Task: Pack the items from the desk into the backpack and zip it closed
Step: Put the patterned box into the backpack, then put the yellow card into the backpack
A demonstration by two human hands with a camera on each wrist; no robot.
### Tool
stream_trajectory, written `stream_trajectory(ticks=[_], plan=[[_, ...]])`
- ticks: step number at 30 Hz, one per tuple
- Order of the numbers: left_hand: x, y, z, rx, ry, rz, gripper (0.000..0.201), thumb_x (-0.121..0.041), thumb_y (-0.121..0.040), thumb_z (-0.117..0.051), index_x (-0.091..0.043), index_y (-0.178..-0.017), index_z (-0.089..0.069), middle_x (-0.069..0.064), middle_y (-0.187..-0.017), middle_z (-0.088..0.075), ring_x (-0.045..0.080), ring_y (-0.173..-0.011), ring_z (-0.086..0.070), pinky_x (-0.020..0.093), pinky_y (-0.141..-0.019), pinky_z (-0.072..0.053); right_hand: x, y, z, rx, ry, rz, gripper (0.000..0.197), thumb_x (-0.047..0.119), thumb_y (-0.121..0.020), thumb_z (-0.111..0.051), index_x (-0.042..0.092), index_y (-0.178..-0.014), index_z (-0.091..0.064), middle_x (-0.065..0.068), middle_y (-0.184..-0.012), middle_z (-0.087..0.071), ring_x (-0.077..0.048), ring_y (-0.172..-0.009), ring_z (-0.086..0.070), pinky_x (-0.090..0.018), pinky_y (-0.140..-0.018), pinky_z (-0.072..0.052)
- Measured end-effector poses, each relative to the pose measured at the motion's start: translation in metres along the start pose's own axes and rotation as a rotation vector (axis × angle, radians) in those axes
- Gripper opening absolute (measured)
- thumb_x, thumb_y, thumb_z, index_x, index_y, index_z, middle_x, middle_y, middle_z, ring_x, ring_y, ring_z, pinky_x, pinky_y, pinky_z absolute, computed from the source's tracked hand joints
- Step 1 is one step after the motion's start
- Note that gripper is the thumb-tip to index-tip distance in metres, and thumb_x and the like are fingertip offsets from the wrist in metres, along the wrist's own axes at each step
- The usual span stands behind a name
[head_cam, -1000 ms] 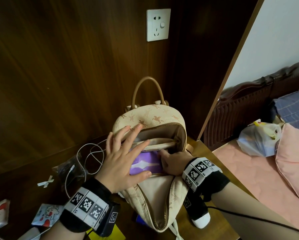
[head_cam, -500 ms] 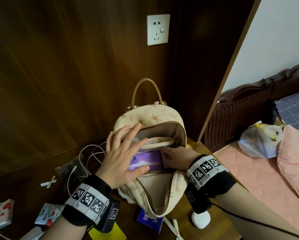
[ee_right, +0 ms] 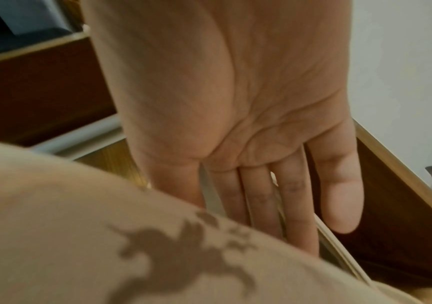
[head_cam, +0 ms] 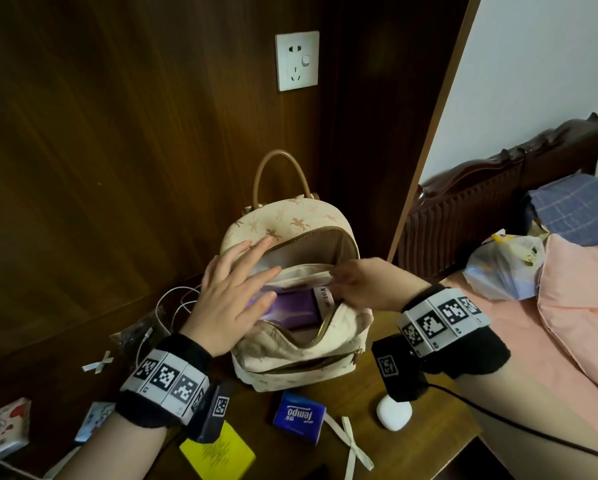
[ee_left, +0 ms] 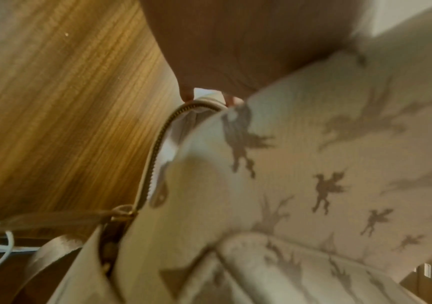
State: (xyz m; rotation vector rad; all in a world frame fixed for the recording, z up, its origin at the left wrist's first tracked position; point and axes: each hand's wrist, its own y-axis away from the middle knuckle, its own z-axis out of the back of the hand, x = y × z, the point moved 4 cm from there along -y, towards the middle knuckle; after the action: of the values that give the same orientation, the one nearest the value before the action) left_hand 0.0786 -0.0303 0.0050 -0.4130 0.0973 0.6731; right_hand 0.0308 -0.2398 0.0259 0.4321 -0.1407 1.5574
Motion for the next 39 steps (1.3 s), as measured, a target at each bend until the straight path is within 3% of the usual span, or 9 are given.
stream_trajectory(ticks=[6, 9, 12, 15, 17, 22, 29, 34, 39], plan=[[0.003, 0.022, 0.021, -0.225, 0.151, 0.038, 0.048, -0.04, -0.094, -0.036, -0.017, -0.134, -0.05, -0.01, -0.145, -0.035, 0.004, -0.133, -0.026, 0.019, -0.11, -0.019, 0.03, 0.023, 0.025, -0.264, -0.109, 0.125, 0.028, 0.029, -0.092, -0.054, 0.014, -0.113, -0.063, 0.0, -0.101, -0.068, -0.018, -0.092, -0.063, -0.033, -0.082, -0.051], [0.012, 0.049, 0.017, -0.317, 0.286, 0.189, 0.058, -0.04, -0.088, -0.043, -0.013, -0.14, -0.036, -0.004, -0.141, -0.037, 0.008, -0.131, -0.034, 0.023, -0.107, -0.028, 0.045, 0.032, 0.024, -0.388, -0.228, 0.181, 0.019, 0.028, -0.091, -0.055, 0.016, -0.102, -0.066, 0.008, -0.086, -0.064, -0.012, -0.081, -0.061, -0.03, -0.074, -0.05], [0.019, 0.076, 0.009, -0.364, 0.294, 0.24, 0.046, -0.036, -0.084, -0.048, -0.012, -0.124, -0.044, 0.0, -0.121, -0.049, 0.014, -0.109, -0.05, 0.031, -0.09, -0.043, 0.047, 0.038, 0.019, -0.61, -0.216, 0.101, 0.02, 0.032, -0.091, -0.055, 0.019, -0.099, -0.067, 0.01, -0.082, -0.061, -0.009, -0.075, -0.057, -0.025, -0.067, -0.046], [0.024, 0.098, -0.007, -0.161, 0.265, 0.326, 0.025, -0.029, -0.087, -0.054, -0.019, -0.109, -0.052, -0.015, -0.091, -0.055, 0.009, -0.081, -0.053, 0.031, -0.07, -0.046, 0.034, 0.047, 0.01, -0.843, -0.263, -0.042, 0.02, 0.029, -0.092, -0.053, 0.016, -0.095, -0.067, 0.008, -0.081, -0.056, -0.013, -0.079, -0.055, -0.024, -0.069, -0.036], [0.027, 0.112, -0.024, 0.087, 0.283, 0.339, 0.027, -0.023, -0.086, -0.06, -0.031, -0.109, -0.049, -0.023, -0.09, -0.055, 0.006, -0.086, -0.053, 0.031, -0.074, -0.047, 0.022, 0.053, -0.003, -0.899, -0.335, -0.142, 0.02, 0.029, -0.092, -0.051, 0.014, -0.098, -0.064, 0.005, -0.086, -0.055, -0.016, -0.087, -0.055, -0.025, -0.072, -0.036], [0.033, 0.142, -0.06, 0.56, 0.248, 0.291, 0.074, -0.038, -0.069, -0.073, -0.035, -0.135, -0.039, -0.019, -0.131, -0.041, 0.005, -0.126, -0.032, 0.025, -0.105, -0.031, 0.0, 0.074, -0.055, -0.749, -0.374, -0.501, 0.035, 0.043, -0.095, -0.036, 0.018, -0.111, -0.055, -0.001, -0.109, -0.057, -0.018, -0.098, -0.055, -0.031, -0.075, -0.04], [0.035, 0.172, -0.093, 0.879, 0.124, 0.27, 0.106, -0.031, -0.059, -0.084, -0.036, -0.145, -0.023, -0.012, -0.151, -0.019, 0.012, -0.139, -0.016, 0.034, -0.114, -0.024, 0.012, 0.102, -0.106, -0.479, -0.24, -0.585, 0.039, 0.046, -0.097, -0.031, 0.019, -0.107, -0.057, 0.001, -0.104, -0.058, -0.013, -0.083, -0.049, -0.027, -0.06, -0.033], [0.034, 0.175, -0.099, 0.822, 0.028, 0.202, 0.086, -0.027, -0.06, -0.081, -0.035, -0.134, -0.037, -0.011, -0.135, -0.034, 0.015, -0.121, -0.035, 0.034, -0.102, -0.037, 0.026, 0.113, -0.126, -0.385, -0.204, -0.538, 0.033, 0.044, -0.097, -0.034, 0.021, -0.1, -0.058, 0.007, -0.091, -0.055, -0.012, -0.081, -0.053, -0.026, -0.063, -0.039], [0.028, 0.173, -0.078, 0.646, 0.232, 0.238, 0.075, -0.041, -0.051, -0.083, -0.038, -0.116, -0.046, -0.02, -0.115, -0.042, 0.009, -0.107, -0.048, 0.032, -0.089, -0.042, 0.044, 0.114, -0.143, -0.263, -0.271, -0.444, 0.034, 0.043, -0.097, -0.035, 0.017, -0.09, -0.057, 0.003, -0.081, -0.06, -0.013, -0.073, -0.055, -0.023, -0.059, -0.041]])
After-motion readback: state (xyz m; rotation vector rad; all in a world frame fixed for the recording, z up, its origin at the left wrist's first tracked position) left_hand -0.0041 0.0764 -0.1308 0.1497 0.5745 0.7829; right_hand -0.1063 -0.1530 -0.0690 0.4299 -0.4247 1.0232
